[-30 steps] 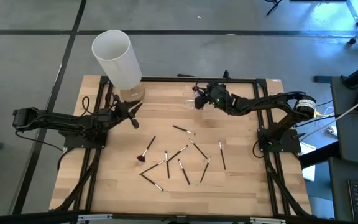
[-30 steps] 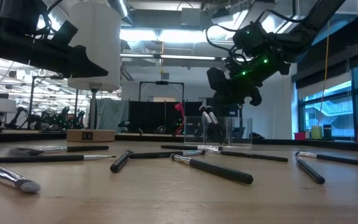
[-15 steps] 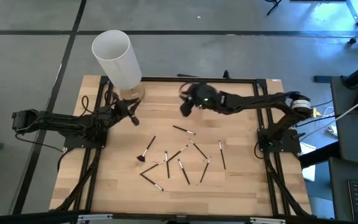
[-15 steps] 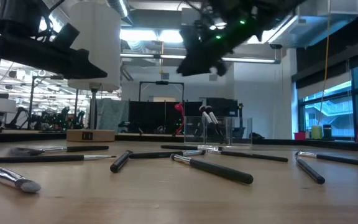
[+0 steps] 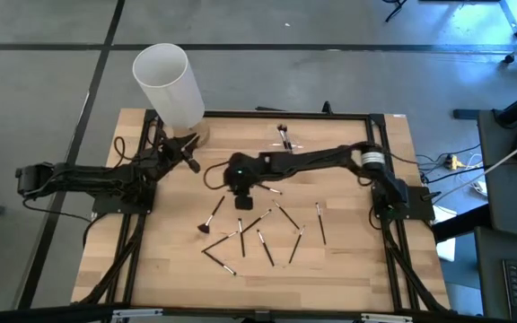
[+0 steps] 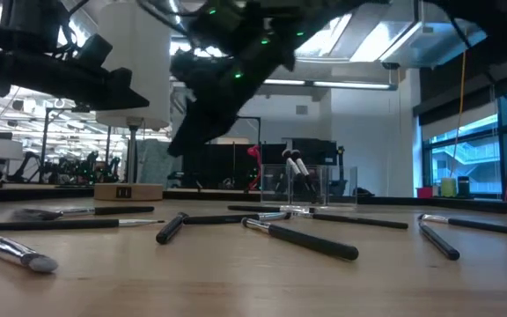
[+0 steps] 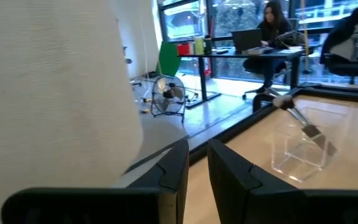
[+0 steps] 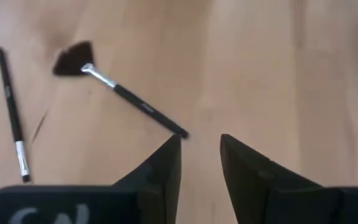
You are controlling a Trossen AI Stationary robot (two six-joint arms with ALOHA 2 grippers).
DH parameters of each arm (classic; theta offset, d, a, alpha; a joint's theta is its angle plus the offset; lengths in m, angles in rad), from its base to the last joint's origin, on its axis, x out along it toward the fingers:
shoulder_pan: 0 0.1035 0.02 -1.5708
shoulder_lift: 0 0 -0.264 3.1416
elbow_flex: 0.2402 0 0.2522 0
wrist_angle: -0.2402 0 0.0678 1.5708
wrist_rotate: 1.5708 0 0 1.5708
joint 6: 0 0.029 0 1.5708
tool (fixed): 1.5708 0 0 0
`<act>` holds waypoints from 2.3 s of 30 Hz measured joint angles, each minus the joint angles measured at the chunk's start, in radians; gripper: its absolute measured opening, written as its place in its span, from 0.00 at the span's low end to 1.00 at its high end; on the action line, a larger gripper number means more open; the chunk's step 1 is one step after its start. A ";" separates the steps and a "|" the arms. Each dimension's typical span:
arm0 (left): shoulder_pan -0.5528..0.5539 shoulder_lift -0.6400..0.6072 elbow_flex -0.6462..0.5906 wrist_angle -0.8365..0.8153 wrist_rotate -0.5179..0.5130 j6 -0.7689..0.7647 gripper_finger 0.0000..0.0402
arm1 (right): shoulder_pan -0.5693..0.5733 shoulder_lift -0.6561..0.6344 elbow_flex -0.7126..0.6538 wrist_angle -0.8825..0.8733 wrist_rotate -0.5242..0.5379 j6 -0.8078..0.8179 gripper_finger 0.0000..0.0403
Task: Put items in baskets/containers
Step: Put the black highlighter brush into the transparent organizer
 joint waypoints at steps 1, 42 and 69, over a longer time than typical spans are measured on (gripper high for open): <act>0.009 0.000 0.000 0.000 0.000 0.000 0.14 | 0.002 0.022 0.033 -0.025 -0.014 -0.018 0.28; 0.074 0.000 0.000 -0.008 -0.043 -0.079 0.14 | 0.064 0.319 0.323 -0.251 -0.051 -0.072 0.07; 0.074 0.000 0.000 -0.262 -0.050 -0.128 0.14 | 0.037 0.244 0.313 -0.354 -0.073 0.125 0.07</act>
